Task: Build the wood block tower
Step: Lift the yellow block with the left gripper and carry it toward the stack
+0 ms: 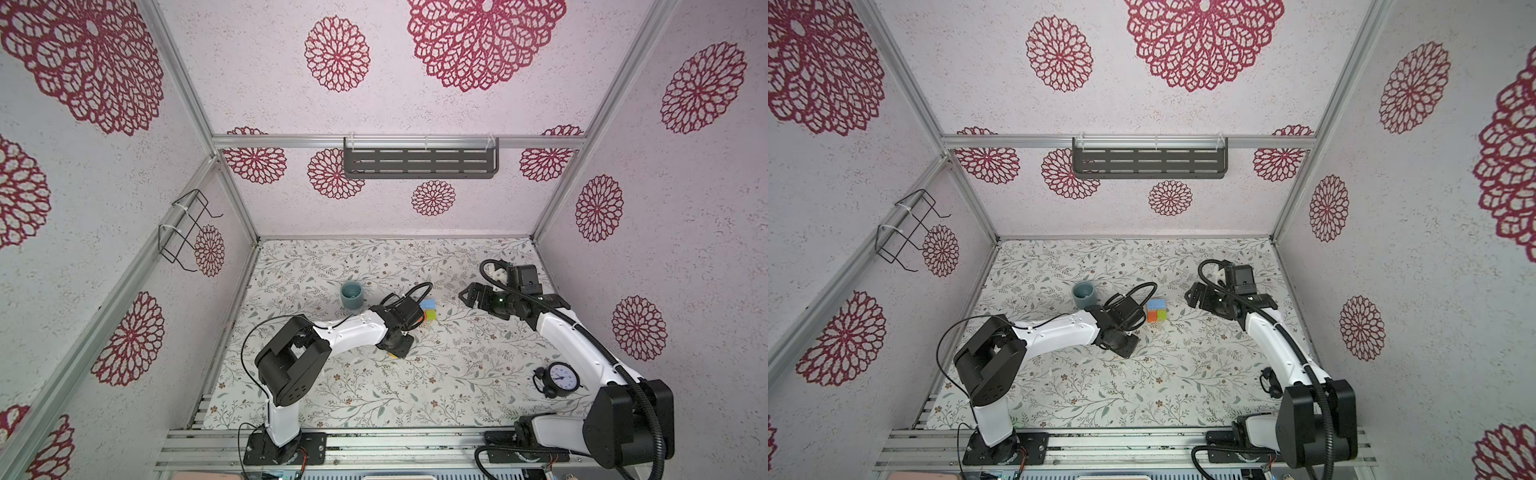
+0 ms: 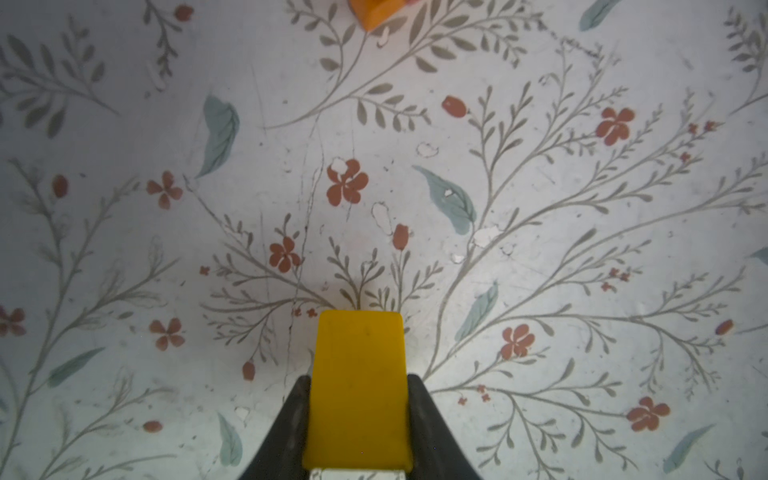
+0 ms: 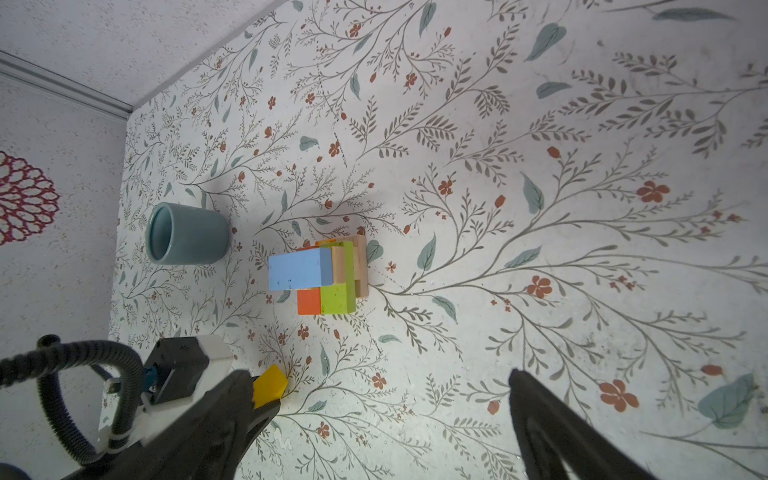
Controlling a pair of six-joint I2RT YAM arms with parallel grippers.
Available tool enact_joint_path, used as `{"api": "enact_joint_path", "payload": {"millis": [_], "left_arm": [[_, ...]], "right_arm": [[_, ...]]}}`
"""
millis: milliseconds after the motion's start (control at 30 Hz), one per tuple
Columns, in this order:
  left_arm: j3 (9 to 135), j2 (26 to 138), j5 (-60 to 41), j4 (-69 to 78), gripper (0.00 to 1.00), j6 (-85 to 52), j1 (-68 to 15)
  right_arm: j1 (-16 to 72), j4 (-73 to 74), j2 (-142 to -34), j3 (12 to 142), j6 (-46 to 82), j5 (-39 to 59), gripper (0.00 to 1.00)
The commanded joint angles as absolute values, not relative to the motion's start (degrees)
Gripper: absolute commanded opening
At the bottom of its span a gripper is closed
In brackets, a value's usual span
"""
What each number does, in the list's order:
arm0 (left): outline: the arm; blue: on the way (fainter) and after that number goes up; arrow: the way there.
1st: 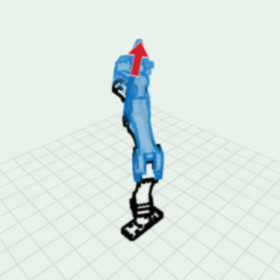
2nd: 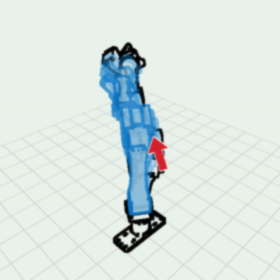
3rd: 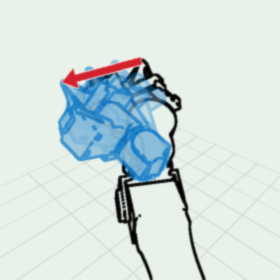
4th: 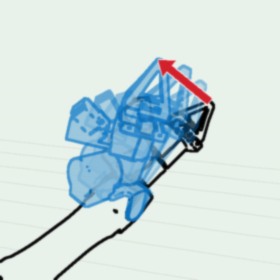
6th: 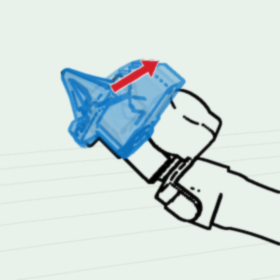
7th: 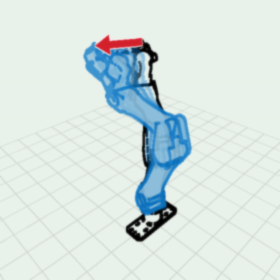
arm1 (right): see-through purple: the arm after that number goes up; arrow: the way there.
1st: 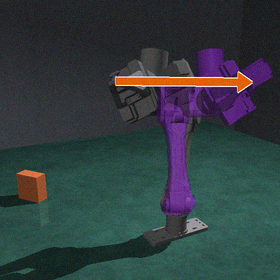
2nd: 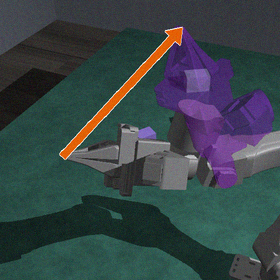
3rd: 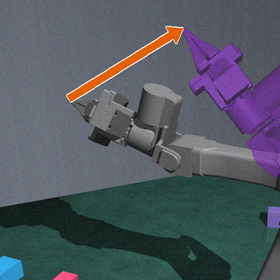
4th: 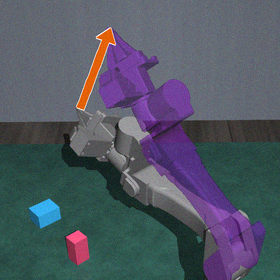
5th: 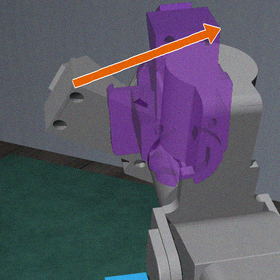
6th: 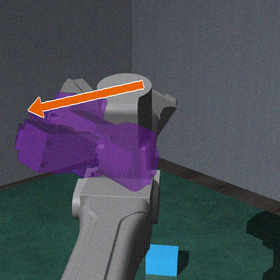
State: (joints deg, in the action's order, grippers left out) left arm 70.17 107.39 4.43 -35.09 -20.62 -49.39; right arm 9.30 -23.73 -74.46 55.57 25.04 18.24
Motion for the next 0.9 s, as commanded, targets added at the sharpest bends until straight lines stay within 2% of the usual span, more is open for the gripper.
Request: {"api": "enact_joint_path", "payload": {"millis": [0, 100, 267, 400, 867], "left_arm": [[70.8, 109.1, 3.8, -32.1, 0.23, -16.5, -49.9], [70.8, 109.4, 3.6, -31.8, 0.27, -16.0, -50.0], [70.3, 109.1, 3.9, -32.1, 0.44, -15.6, -50.6], [70.0, 108.3, 5.4, -33.1, 0.49, -15.3, -50.9], [63.3, 103.2, 11.2, -33.9, 0.52, -18.5, -51.5]], "right_arm": [[9.1, -23.6, -73.1, 56.4, 24.2, 18.4, 0.99], [9.1, -23.9, -73.0, 56.8, 24.1, 18.3, 0.99], [9.1, -24.1, -73.1, 56.8, 24.2, 18.4, 0.99], [9.2, -24.5, -72.8, 57.1, 24.2, 18.4, 0.99], [10.7, -27.0, -72.5, 59.1, 23.7, 17.0, 0.99]]}}
